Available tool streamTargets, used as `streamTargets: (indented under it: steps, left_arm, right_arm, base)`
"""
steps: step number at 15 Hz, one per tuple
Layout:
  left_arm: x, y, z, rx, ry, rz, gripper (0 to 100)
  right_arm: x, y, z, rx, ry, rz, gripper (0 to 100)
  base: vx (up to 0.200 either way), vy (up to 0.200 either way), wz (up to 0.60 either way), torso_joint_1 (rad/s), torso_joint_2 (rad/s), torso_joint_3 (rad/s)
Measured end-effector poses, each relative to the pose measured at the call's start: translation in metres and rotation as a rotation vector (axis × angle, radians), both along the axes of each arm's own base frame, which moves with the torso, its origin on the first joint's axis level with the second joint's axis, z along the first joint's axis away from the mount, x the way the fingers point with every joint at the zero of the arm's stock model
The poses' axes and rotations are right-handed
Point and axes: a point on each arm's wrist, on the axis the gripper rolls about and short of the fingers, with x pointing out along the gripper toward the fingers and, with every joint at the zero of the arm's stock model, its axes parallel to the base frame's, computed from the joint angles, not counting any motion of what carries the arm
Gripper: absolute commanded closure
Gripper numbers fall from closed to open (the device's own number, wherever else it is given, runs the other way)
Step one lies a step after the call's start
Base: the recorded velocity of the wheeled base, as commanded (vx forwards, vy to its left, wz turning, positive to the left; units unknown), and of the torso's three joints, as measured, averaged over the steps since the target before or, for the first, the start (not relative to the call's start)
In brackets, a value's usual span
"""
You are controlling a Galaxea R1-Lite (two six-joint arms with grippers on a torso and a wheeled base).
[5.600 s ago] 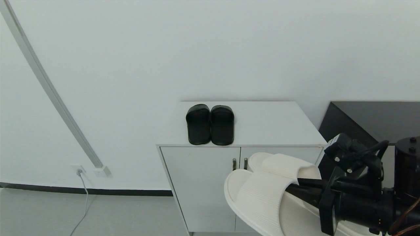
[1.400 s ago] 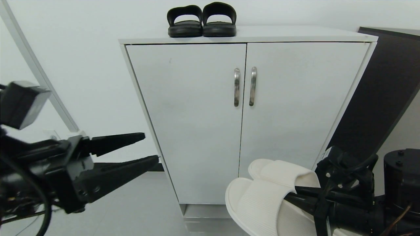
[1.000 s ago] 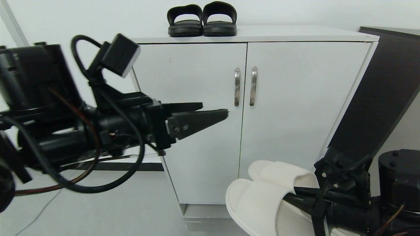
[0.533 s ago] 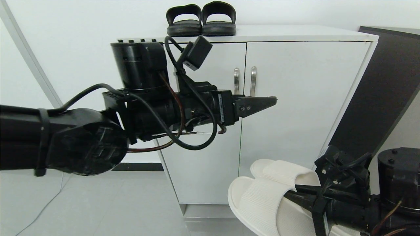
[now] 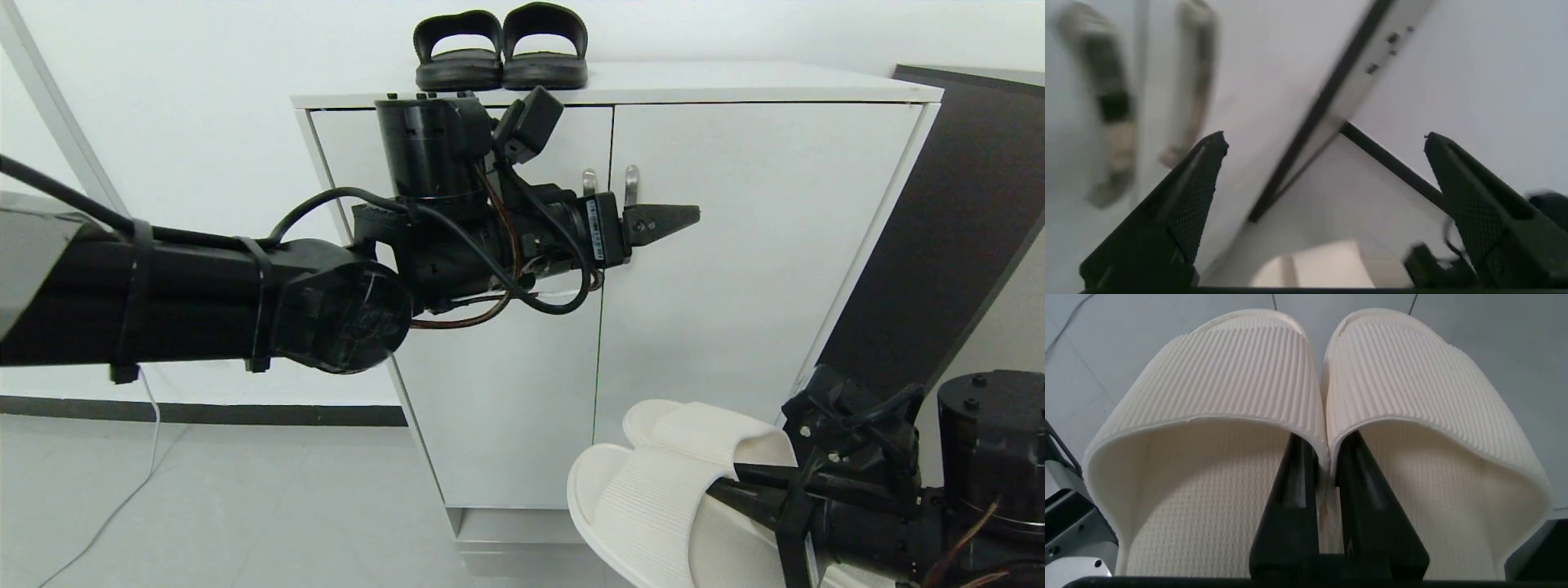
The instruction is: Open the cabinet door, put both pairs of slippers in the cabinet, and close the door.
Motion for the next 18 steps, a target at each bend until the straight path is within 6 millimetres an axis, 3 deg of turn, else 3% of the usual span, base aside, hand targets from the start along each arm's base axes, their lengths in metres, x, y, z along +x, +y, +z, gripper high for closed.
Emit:
streamTargets:
  steps: [10, 11, 18]
  left_arm:
    - [0.027, -0.015, -0.005, 0.003, 0.005, 0.092, 0]
    - [0.029, -0.016, -0.007, 0.005, 0.007, 0.094, 100]
    - [0.031, -0.016, -0.013, 0.018, 0.023, 0.099, 100]
  right_arm:
    - [-0.001, -0.001, -0.002, -0.004, 0.004, 0.001, 100]
    - [-0.001, -0.001, -0.002, -0.005, 0.005, 0.001, 100]
    - [-0.002, -0.002, -0.004, -0.008, 0.014, 0.011, 100]
  base:
    - [0.0, 0.0, 0.0, 0.0, 0.0, 0.0]
    - [0.0, 0.0, 0.0, 0.0, 0.0, 0.0]
    - [0.0, 0.0, 0.0, 0.0, 0.0, 0.0]
